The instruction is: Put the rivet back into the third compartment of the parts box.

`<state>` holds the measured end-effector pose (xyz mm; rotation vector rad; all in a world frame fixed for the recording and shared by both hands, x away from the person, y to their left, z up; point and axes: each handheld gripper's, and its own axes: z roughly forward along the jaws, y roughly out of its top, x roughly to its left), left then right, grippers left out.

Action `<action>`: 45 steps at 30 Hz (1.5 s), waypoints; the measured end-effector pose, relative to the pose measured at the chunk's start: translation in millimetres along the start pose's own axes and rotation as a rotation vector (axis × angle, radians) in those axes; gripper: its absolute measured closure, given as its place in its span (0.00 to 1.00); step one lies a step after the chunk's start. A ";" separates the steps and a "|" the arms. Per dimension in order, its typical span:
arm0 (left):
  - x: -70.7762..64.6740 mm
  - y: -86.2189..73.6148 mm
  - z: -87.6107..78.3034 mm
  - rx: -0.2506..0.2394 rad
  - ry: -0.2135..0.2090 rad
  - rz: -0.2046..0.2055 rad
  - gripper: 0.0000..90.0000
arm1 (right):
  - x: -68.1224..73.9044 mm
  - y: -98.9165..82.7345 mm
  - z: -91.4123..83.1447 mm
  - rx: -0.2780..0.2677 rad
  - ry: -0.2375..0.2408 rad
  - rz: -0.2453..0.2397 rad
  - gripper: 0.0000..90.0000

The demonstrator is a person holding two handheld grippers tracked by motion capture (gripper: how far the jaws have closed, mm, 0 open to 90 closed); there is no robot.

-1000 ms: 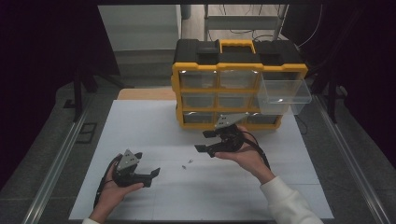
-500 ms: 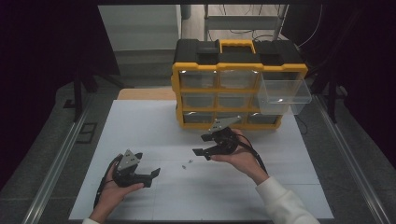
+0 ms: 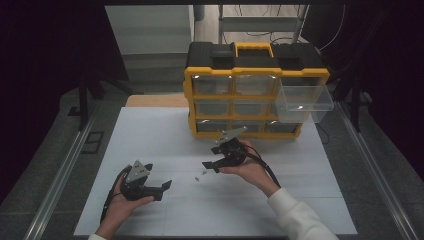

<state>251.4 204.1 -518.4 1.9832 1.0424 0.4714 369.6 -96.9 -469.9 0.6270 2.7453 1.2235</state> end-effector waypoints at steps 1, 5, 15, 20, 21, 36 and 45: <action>-0.2 0.0 0.1 -0.001 -0.001 0.000 0.10 | 0.1 -0.7 2.6 0.006 0.002 0.001 0.39; 0.0 -0.1 0.2 0.000 -0.002 0.001 0.10 | -0.1 -3.1 13.5 0.031 0.001 -0.001 0.39; -0.1 -0.2 0.2 0.002 -0.004 0.004 0.10 | 0.7 -8.5 33.5 0.086 0.002 -0.013 0.38; -0.2 -0.2 0.1 0.002 -0.004 0.004 0.10 | 0.9 -10.1 38.1 0.103 0.000 -0.007 0.38; -0.2 -0.2 0.1 0.002 -0.004 0.005 0.10 | 0.9 -10.4 38.8 0.106 0.001 -0.007 0.38; -0.3 -0.3 -0.3 0.003 -0.003 0.006 0.10 | 3.1 -15.4 53.0 0.162 -0.050 -0.036 0.40; -0.4 -0.5 -0.4 0.004 -0.001 0.007 0.10 | 5.1 -18.2 59.2 0.189 -0.072 -0.051 0.46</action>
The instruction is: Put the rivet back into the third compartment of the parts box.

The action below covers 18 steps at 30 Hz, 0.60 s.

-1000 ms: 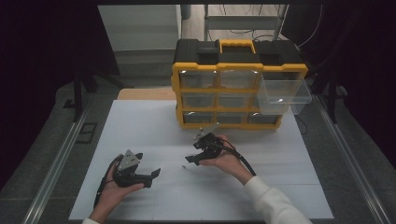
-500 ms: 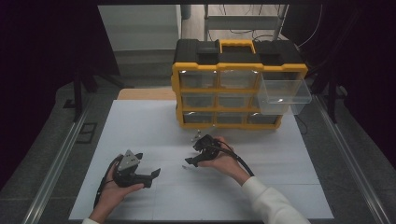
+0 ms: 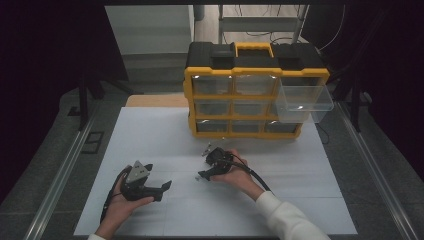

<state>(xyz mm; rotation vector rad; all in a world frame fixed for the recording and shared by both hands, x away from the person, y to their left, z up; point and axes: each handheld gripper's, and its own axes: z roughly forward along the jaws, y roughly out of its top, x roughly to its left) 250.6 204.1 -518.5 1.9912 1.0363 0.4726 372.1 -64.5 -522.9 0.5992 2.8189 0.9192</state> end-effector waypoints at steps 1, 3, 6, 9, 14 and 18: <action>0.0 0.0 0.0 0.000 0.000 0.000 0.10 | 0.3 -0.1 0.3 0.000 -0.003 -0.003 0.47; -0.1 0.0 0.2 0.001 -0.001 0.000 0.10 | 0.9 0.1 0.3 0.003 -0.010 -0.014 0.48; -0.2 0.1 0.4 0.002 -0.002 0.001 0.10 | 1.6 -0.2 0.5 0.003 -0.015 -0.022 0.48; -0.3 0.1 0.4 0.001 -0.002 0.001 0.10 | 2.8 0.0 0.4 0.003 -0.013 -0.036 0.52; -0.5 0.0 0.7 0.002 -0.003 0.001 0.10 | 5.2 0.2 0.0 -0.002 0.009 -0.059 0.71; -0.3 0.0 0.6 0.002 -0.003 0.001 0.10 | 5.4 0.1 -0.5 -0.002 0.029 -0.063 0.84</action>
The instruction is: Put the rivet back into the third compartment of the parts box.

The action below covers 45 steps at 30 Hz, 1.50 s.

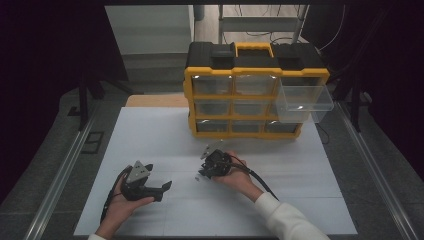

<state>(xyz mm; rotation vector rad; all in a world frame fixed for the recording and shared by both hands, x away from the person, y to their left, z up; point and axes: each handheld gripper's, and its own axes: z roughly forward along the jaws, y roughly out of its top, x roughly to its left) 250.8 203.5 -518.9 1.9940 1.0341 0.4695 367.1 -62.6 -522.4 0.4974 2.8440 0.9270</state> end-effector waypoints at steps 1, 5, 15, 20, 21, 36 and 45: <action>0.0 0.0 0.0 0.000 0.000 0.000 0.10 | -0.1 0.0 0.0 0.000 0.006 -0.002 0.87; -0.5 0.0 0.2 0.001 0.000 0.002 0.10 | 1.2 0.0 -0.1 0.003 0.016 -0.023 0.92; 0.1 0.0 -0.3 -0.001 0.001 0.002 0.10 | -1.2 -0.5 -2.0 -0.004 0.043 0.001 0.93; 0.2 0.0 -0.3 -0.002 0.000 0.003 0.10 | -4.5 1.6 -11.5 -0.054 0.061 0.032 0.93; 0.2 0.1 -0.2 -0.002 0.000 0.003 0.10 | -4.5 2.3 -13.9 -0.064 0.065 0.038 0.93; -0.1 0.1 0.3 0.001 0.000 0.004 0.10 | -6.3 8.0 -37.8 -0.171 0.100 0.068 0.93; -0.5 0.1 0.7 0.002 0.000 0.004 0.10 | -7.5 10.7 -55.0 -0.229 0.110 0.086 0.93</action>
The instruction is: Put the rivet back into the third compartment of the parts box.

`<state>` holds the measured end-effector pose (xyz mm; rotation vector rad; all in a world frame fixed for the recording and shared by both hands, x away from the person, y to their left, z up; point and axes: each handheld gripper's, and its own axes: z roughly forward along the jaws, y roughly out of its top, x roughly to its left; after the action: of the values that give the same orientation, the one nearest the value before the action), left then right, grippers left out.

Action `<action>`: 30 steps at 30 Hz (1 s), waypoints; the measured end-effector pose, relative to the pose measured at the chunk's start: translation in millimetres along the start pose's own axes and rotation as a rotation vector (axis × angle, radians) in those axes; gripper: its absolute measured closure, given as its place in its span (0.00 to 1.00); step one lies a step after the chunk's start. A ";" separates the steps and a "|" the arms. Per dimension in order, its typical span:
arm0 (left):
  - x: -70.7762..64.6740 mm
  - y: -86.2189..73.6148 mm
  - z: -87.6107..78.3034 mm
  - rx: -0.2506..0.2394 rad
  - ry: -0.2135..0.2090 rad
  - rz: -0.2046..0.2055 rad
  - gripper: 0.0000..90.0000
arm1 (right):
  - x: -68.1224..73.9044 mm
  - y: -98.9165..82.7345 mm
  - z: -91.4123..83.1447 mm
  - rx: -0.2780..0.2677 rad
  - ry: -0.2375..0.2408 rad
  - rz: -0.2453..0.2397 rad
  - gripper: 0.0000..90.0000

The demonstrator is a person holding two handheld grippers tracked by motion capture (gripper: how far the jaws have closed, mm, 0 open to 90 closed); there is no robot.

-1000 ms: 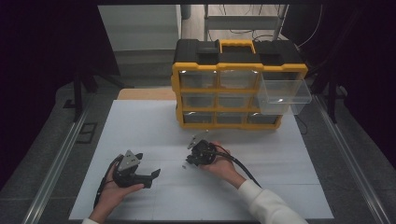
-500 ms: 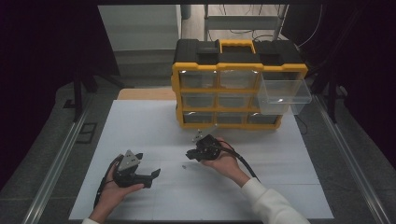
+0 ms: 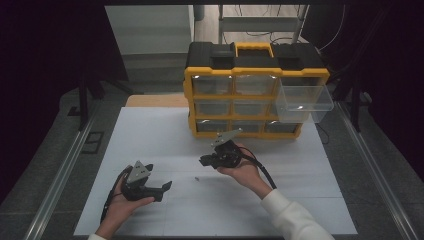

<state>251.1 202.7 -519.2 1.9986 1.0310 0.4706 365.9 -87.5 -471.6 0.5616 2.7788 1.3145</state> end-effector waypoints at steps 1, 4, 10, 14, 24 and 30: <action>0.0 0.0 0.1 0.001 0.000 0.000 0.10 | -0.2 0.6 -1.8 -0.006 0.002 0.003 0.93; 0.1 0.0 0.2 0.001 -0.001 -0.001 0.10 | -1.2 2.1 -6.5 -0.027 0.006 0.007 0.93; 0.1 0.0 -0.1 0.001 -0.001 0.000 0.10 | -0.5 5.1 -13.9 -0.056 0.010 0.013 0.93; 0.1 -0.1 0.0 0.001 0.000 -0.001 0.10 | 1.7 7.4 -19.8 -0.080 0.015 0.016 0.93; 0.1 0.0 0.4 0.003 0.001 0.003 0.10 | 4.5 12.9 -33.4 -0.134 0.001 0.018 0.93; 0.4 -0.1 0.1 0.004 0.003 0.002 0.10 | 8.4 18.0 -39.0 -0.155 0.002 0.007 0.93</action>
<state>251.3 203.0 -519.4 2.0032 1.0325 0.4729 357.2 -103.4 -431.8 0.5628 2.6480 1.5151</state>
